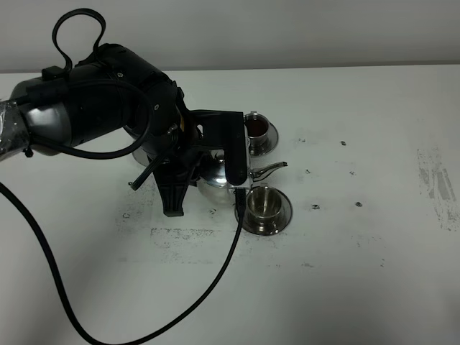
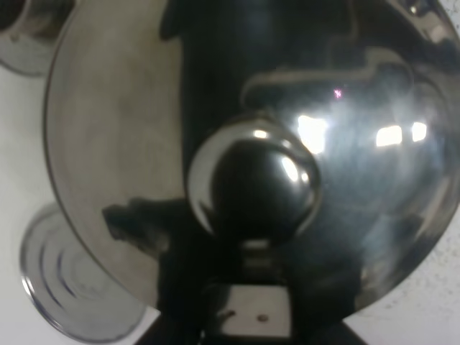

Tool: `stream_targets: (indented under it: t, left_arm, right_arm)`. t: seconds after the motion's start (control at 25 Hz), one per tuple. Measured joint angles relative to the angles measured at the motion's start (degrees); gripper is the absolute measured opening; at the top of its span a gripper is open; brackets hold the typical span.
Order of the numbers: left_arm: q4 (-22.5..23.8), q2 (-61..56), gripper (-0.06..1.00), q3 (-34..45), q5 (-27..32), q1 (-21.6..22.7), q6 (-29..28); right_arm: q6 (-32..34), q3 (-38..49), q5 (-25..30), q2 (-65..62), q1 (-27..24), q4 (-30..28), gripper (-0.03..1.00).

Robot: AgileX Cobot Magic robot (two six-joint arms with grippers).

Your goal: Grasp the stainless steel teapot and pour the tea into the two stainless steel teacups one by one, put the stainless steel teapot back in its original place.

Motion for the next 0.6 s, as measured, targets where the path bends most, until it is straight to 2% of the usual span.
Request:
stream_targets:
  t: [0.2, 0.6]
  left_arm:
    - [0.94, 0.00, 0.18, 0.00, 0.23, 0.00, 2.95]
    - [9.80, 0.11, 0.18, 0.00, 4.13, 0.00, 2.83]
  right_arm:
    - [0.00, 0.00, 0.00, 0.00, 0.00, 0.00, 0.59]
    - [0.00, 0.00, 0.00, 0.00, 0.00, 0.00, 0.59]
